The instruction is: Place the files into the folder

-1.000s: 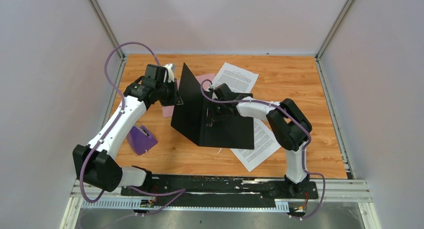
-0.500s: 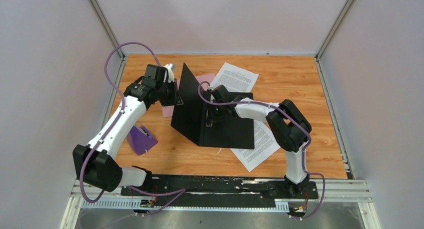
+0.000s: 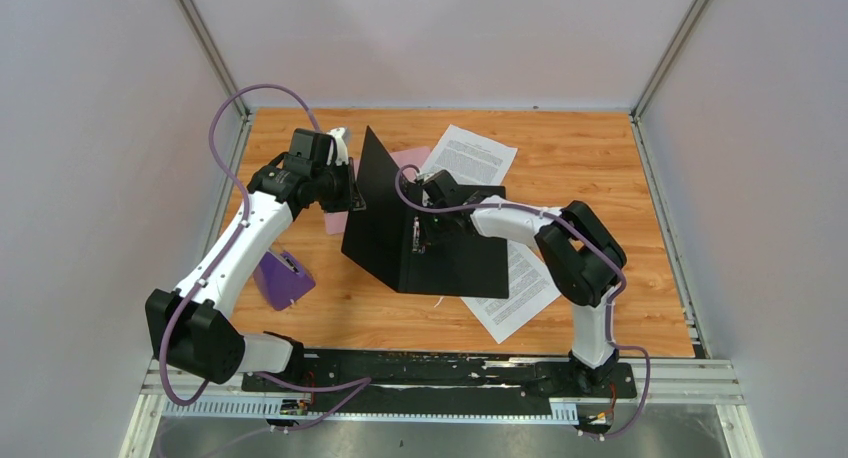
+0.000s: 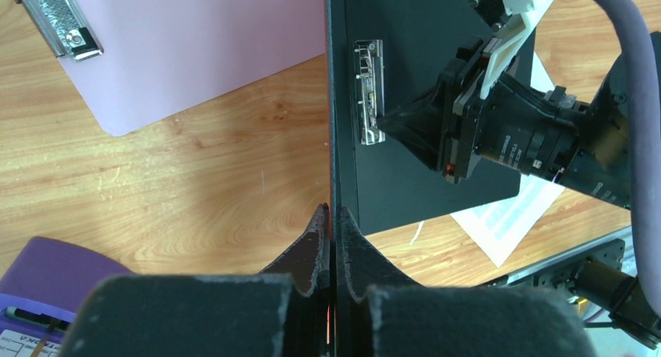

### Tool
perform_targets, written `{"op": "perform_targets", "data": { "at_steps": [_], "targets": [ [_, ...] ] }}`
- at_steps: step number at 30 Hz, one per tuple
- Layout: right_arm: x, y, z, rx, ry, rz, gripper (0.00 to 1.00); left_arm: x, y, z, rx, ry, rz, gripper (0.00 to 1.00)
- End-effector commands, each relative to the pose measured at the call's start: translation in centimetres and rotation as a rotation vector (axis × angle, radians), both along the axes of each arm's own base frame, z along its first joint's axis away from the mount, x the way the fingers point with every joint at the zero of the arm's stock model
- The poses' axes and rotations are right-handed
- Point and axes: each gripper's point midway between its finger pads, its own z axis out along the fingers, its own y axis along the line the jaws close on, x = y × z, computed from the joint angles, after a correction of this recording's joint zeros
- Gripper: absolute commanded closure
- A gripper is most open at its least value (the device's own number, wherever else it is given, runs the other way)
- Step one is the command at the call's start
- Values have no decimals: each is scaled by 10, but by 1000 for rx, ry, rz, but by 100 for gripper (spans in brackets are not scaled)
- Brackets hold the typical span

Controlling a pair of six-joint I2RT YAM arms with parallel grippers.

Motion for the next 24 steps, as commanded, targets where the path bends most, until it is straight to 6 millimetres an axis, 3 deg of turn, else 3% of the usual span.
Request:
{"op": "perform_targets", "data": {
  "at_steps": [1,13,24],
  "targets": [
    [9,0,21,67,-32,28,89,-8,-3,5,-25,-8,-15,100],
    [10,18,32,161,0,26,85,-7,-5,0,-30,0,-17,100],
    [5,16,10,132,52,12,85,-7,-4,-3,-26,5,-16,100]
  ]
}}
